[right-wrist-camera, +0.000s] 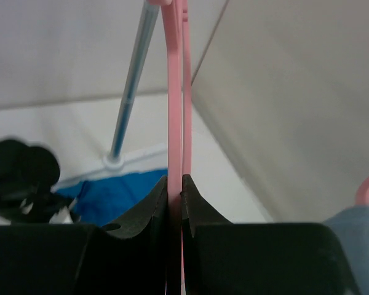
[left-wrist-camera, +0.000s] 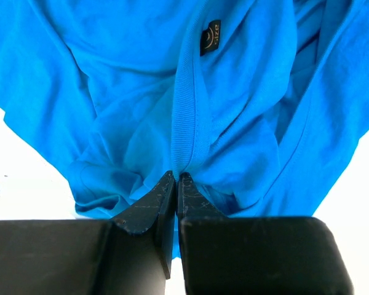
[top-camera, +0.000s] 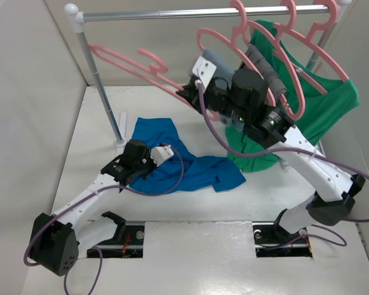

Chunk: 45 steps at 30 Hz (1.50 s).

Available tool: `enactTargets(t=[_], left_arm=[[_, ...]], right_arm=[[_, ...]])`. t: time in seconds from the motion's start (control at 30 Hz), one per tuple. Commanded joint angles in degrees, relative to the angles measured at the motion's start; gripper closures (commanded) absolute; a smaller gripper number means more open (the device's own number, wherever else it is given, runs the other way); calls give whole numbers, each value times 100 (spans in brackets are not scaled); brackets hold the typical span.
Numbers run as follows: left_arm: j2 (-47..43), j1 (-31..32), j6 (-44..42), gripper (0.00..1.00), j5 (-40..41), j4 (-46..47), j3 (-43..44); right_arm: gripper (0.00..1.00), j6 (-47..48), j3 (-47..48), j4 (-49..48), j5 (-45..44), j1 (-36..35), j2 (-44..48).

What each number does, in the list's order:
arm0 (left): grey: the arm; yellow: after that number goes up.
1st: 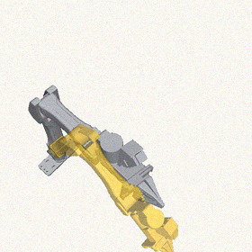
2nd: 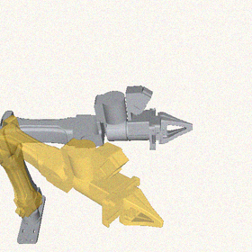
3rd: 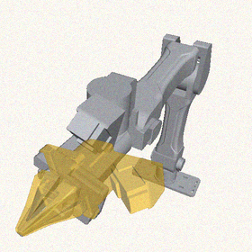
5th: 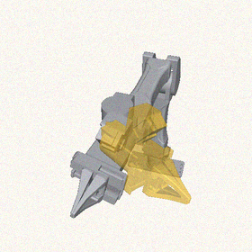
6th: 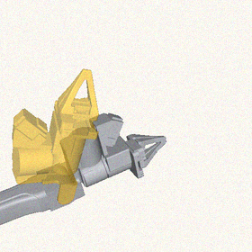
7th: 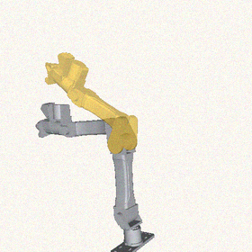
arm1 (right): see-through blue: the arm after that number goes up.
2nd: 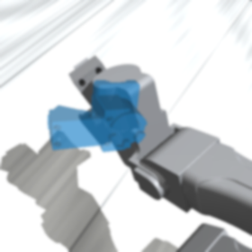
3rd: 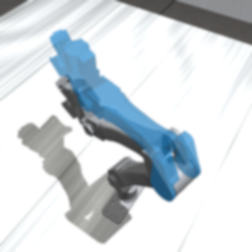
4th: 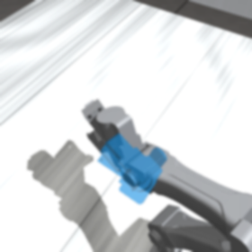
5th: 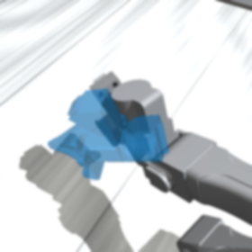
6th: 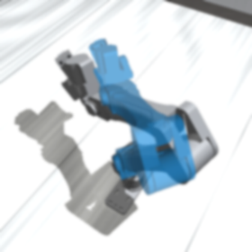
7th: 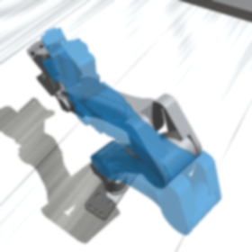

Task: Place the t-shirt on the hanger
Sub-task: Grab a hanger with the right arm, then place tshirt on hanger

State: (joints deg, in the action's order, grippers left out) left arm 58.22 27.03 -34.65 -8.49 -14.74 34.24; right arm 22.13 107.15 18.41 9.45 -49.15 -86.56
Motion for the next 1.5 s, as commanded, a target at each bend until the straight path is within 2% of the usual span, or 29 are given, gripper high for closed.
enactTargets(t=[0.0,0.07,0.2,0.3,0.53,0.8,1.03,1.13,1.47], left_arm=[[-231,13,99,100,-38,-248,232],[-284,13,99,100,-118,-441,285],[-530,13,-6,100,-389,-512,338],[-610,13,-6,100,-609,-582,486],[-197,13,327,100,-522,-697,777],[602,13,582,100,31,-705,1453],[902,13,530,100,304,-758,1814],[964,13,530,100,190,-758,1875],[647,66,310,100,-521,-1180,1999]], right_arm=[[100,20,-921,66,5,-7,701],[100,-138,-1719,136,-241,45,1191],[100,-507,-2653,136,-365,45,1825],[100,-780,-3023,198,-452,45,2134],[100,-1061,-3954,1329,-875,45,3003],[100,-1273,-4413,2481,-226,45,3936],[100,-1325,-4747,2711,434,45,4042],[100,-1325,-4975,2414,680,45,3911],[100,-1237,-5169,1402,558,45,3455]])
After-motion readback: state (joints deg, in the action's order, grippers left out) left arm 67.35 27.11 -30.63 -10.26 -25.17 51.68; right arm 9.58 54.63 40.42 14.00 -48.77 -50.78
